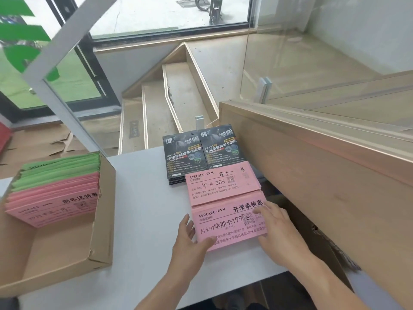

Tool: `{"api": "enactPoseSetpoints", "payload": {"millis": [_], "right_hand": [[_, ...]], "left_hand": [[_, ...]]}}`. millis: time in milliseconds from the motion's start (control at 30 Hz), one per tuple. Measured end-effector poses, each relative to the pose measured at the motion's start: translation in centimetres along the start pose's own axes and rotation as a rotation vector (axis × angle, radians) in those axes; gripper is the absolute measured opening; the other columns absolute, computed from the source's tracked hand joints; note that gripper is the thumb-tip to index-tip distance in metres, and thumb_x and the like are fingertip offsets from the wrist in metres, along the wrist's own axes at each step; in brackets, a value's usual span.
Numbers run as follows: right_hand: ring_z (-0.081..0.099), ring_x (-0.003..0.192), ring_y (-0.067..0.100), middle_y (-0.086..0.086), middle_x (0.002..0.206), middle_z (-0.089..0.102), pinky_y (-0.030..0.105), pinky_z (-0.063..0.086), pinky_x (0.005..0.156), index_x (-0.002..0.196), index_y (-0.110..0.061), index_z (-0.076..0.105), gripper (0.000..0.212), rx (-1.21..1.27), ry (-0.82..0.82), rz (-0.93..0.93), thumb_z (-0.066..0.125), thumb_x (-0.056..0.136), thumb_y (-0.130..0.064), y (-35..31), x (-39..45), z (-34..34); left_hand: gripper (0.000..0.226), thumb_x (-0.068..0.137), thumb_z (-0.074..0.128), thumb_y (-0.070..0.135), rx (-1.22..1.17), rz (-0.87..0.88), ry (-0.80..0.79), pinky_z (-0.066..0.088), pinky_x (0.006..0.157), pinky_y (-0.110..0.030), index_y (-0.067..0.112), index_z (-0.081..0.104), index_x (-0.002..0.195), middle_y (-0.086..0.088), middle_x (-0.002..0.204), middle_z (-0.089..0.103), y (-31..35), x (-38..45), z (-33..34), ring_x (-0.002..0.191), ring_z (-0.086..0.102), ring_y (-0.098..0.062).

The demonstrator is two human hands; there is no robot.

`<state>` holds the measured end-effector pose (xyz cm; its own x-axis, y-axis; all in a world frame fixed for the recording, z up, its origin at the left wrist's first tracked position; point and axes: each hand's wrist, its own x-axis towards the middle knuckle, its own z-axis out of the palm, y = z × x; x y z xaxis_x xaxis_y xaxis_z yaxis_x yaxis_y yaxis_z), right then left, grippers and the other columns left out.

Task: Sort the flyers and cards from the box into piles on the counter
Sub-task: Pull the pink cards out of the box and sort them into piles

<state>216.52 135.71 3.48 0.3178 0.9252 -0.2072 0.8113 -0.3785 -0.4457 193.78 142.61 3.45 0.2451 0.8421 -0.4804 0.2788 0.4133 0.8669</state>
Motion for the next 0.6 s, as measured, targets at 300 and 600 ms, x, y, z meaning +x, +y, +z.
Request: {"api": "enactPoseSetpoints", "payload": {"millis": [300,600], "right_hand": [[0.032,0.130,0.013,-0.007,0.146,0.033,0.030,0.045,0.103,0.132,-0.030,0.046,0.047,-0.053,-0.002,0.005,0.065,0.090,-0.019,-0.6,1.5,0.4],[0.024,0.139,0.015,-0.007,0.150,0.032,0.036,0.030,0.114,0.137,-0.033,0.041,0.059,-0.147,0.002,-0.011,0.070,0.086,-0.037,-1.2,1.2,0.4]], "left_hand": [[0.085,0.083,0.081,0.015,-0.055,-0.030,-0.035,0.043,0.096,-0.023,0.033,0.033,0.151,0.018,0.130,0.060,1.2,1.0,1.4,0.109,0.055,0.013],[0.076,0.083,0.081,0.023,0.009,-0.083,-0.086,0.044,0.088,-0.019,0.038,0.042,0.146,0.025,0.125,0.060,1.0,1.1,1.1,0.116,0.059,0.001]]}}
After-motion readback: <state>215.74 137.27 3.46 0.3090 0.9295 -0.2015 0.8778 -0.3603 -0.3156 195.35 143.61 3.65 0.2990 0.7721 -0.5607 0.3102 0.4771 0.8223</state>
